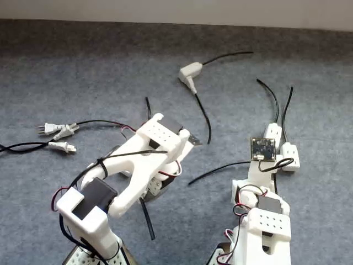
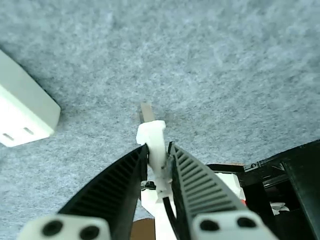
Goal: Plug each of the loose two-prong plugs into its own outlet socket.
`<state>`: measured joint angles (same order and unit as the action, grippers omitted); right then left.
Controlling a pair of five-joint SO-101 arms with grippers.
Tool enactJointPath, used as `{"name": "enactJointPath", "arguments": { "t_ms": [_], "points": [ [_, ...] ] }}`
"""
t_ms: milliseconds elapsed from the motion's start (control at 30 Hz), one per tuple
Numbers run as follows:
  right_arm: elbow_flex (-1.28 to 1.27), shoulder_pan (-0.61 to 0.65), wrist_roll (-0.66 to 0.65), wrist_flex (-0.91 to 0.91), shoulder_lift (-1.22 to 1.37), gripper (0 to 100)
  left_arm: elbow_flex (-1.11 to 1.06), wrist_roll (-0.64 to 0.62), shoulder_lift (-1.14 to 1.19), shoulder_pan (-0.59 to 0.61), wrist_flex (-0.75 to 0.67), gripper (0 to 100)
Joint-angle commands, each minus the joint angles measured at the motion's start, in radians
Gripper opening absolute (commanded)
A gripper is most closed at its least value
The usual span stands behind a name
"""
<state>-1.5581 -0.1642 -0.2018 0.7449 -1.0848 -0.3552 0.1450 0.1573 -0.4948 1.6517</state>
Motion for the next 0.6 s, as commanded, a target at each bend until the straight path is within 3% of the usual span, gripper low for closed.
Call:
{"name": "enactJointPath", "arguments": {
  "t_ms": [0,300,467,567],
  "points": [
    [0.005,0.007,0.009,-0.039,0.002,0.7,0.015,0.003,-0.002,-0.013,0.002,8],
    [0.005,0.007,0.009,-0.039,0.002,0.7,0.045,0.034,0.077,-0.013,0.002,8],
    [0.005,0.007,0.009,-0.039,0.002,0.7,0.18,0.034,0.249,-0.002,0.003,8],
    [0.005,0.007,0.009,-0.039,0.002,0.7,0.292,0.035,0.294,0.004,0.074,8]
  ]
}}
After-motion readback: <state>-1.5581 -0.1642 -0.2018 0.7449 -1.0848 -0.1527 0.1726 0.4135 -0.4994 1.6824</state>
